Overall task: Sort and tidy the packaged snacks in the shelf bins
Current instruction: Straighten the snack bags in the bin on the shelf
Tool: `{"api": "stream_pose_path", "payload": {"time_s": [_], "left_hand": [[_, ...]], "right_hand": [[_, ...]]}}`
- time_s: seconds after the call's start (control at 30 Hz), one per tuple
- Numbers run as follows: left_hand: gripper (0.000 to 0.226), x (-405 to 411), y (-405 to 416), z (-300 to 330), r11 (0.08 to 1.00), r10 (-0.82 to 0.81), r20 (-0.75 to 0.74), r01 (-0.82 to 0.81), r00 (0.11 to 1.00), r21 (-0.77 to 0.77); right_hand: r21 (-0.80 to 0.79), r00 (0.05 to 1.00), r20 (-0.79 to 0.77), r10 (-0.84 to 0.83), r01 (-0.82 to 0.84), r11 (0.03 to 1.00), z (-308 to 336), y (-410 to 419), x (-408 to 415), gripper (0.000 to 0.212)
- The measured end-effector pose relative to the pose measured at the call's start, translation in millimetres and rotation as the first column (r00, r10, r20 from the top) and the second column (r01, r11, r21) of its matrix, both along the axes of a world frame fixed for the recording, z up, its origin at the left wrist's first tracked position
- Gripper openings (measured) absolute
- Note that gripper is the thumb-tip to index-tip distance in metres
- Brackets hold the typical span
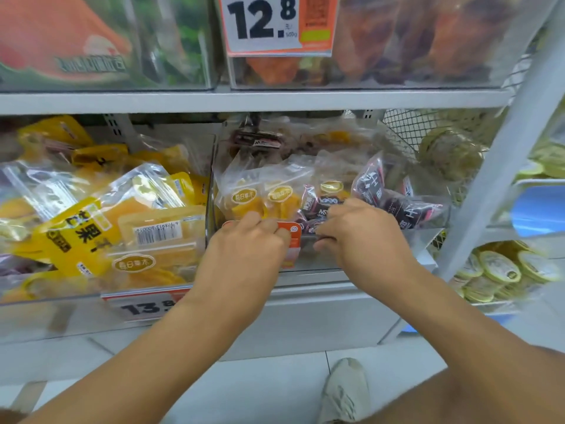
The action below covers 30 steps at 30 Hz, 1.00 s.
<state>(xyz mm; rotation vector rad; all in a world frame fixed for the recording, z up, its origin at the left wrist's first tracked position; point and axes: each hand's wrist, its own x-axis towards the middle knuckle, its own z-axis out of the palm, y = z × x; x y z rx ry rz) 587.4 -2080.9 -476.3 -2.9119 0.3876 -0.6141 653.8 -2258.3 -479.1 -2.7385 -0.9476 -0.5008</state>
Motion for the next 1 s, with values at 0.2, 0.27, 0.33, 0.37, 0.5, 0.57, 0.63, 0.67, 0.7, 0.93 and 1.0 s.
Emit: {"api": "stream_pose_path", "payload": {"time_s": [0.2, 0.27, 0.33, 0.37, 0.5, 0.57, 0.63, 0.67, 0.7, 0.93, 1.0], "left_hand": [[0.048, -23, -8, 18, 0.999, -0.038, 0.066, 0.038, 0.997, -0.001], [0.046, -38, -8, 17, 0.999, -0.042, 0.063, 0.043, 0.997, -0.017], [0.044, -54, -8, 12, 0.999, -0.038, 0.037, 0.040, 0.999, -0.033], [0.044, -61, -9, 8, 0.999, -0.039, 0.030, 0.040, 0.999, -0.037], [0.043, -76, -9, -1, 0.978, -0.123, 0.119, 0.141, 0.985, -0.155], [0.044, -76, -6, 1, 0.960, -0.163, 0.175, 0.197, 0.971, -0.197], [0.047, -73, -3, 4, 0.956, -0.192, 0.192, 0.228, 0.962, -0.185], [0.048, -72, -2, 5, 0.956, -0.196, 0.190, 0.230, 0.962, -0.180], [0.048, -71, 0, 6, 0.957, -0.198, 0.186, 0.231, 0.962, -0.174], [0.041, -67, 33, -3, 0.886, -0.282, 0.182, 0.328, 0.942, -0.328], [0.037, -70, 43, 0, 0.846, -0.304, 0.244, 0.378, 0.921, -0.375]], "right_hand": [[0.024, 0.998, 0.056, 0.030, -0.031, 0.999, 23, -15, -26, 0.020], [0.009, 0.996, 0.062, 0.064, -0.065, 0.998, 23, -19, -43, 0.020], [-0.015, 0.995, 0.060, 0.076, -0.076, 0.997, 15, -22, -58, 0.019], [-0.014, 0.994, 0.062, 0.089, -0.088, 0.996, 10, -25, -64, 0.019], [0.003, 0.990, 0.019, 0.137, -0.137, 0.991, 6, -38, -74, 0.019], [0.013, 0.991, -0.030, 0.127, -0.127, 0.992, 10, -40, -75, 0.014], [0.017, 0.992, -0.065, 0.104, -0.103, 0.995, 15, -39, -75, 0.009], [0.017, 0.994, -0.067, 0.092, -0.091, 0.996, 18, -37, -74, 0.017], [0.016, 0.993, -0.071, 0.093, -0.092, 0.996, 22, -36, -73, 0.023], [-0.073, 0.982, -0.191, 0.017, -0.032, 0.997, 61, -30, -68, 0.026], [0.188, 0.987, -0.084, 0.140, -0.122, 0.975, 82, -11, -81, 0.024]]}}
